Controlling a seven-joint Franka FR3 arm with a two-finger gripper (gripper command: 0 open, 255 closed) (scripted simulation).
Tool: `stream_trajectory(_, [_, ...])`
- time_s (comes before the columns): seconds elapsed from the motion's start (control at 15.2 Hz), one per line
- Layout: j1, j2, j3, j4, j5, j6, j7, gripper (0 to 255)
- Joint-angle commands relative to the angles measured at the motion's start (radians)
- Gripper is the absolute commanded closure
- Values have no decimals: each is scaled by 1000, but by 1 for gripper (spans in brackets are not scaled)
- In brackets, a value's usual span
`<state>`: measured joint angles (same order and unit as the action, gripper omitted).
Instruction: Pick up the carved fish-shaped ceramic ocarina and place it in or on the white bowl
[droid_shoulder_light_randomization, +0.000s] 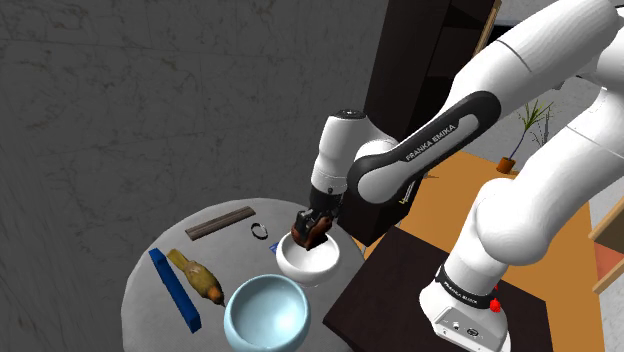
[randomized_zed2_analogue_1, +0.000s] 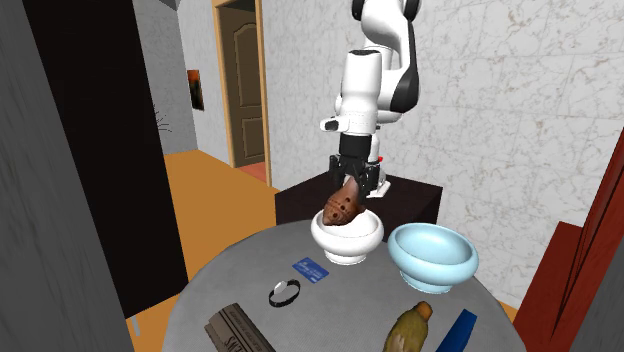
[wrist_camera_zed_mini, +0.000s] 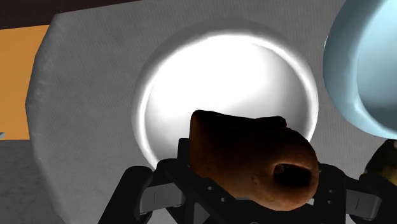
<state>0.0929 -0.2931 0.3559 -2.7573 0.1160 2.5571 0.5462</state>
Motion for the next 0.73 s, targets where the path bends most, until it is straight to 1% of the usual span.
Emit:
stream_trajectory(0.0, [-7,36,9,-10,-11,47,11,255])
stream_trajectory(0.53, [-7,36,9,-10,-12,47,11,255])
stream_trajectory(0.59, [-7,36,9,-9,-12,47,11,0])
stream_trajectory(0.66, [-7,36,9,-9,-11,46,11,0])
